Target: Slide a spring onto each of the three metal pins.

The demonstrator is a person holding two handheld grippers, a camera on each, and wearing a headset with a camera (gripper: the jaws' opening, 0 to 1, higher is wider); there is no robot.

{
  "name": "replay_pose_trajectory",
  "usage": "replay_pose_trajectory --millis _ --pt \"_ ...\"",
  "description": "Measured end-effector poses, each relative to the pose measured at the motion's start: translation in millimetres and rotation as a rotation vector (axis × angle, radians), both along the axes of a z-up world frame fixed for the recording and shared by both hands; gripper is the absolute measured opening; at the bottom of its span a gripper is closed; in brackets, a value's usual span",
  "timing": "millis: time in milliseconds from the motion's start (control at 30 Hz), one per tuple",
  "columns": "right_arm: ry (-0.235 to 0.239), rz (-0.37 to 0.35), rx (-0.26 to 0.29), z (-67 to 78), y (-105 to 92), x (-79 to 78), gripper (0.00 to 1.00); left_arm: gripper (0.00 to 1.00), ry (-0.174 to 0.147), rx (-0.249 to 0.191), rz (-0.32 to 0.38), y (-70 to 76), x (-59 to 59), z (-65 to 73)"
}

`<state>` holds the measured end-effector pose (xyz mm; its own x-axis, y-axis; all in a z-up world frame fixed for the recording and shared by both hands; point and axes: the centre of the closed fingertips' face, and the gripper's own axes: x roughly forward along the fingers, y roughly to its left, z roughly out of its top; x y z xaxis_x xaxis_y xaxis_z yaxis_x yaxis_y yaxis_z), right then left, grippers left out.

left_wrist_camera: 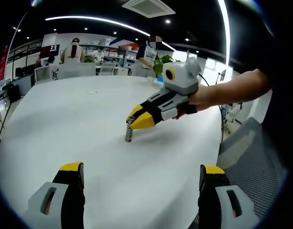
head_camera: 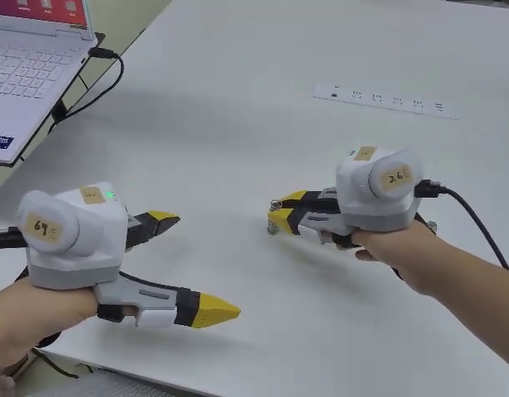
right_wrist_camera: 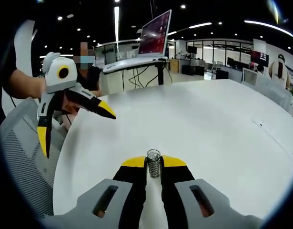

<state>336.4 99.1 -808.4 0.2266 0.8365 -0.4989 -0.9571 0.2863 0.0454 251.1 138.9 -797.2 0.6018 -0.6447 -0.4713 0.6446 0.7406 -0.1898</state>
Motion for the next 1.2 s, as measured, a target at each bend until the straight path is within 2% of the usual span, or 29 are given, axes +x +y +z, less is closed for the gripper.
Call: replay_pose_trajectory --millis 267,433,933,1000,1100,1200 --pt "-0.007 0.000 -0.021 -8.9 -2.6 0.1 0.08 0.98 -0.001 0.003 -0.003 0.4 0.4 0.8" --pt "-0.002 -0.012 -0.001 -8.3 -1.9 0.9 0.08 0.98 -0.002 0.006 -0.004 0.6 2.6 1.7" --pt "-0.017 -0.002 -0.018 -8.7 -0.5 -0.5 0.08 0.98 -0.009 0.008 -0.014 -0.9 2.5 5.3" --pt "-0.023 0.001 -0.024 -8.3 -1.0 -1.3 0.08 0.98 -0.013 -0.003 -0.016 -1.7 2.2 6.8" --pt "-0.023 0.010 -0.005 -5.7 -0.1 -3.6 0.09 0.98 -0.019 -0.006 -0.016 -2.6 1.9 8.1" --pt "-0.024 0.007 -0.012 -6.3 0.0 -3.6 0.09 0.98 -0.019 -0.008 -0.018 -4.0 1.5 8.7"
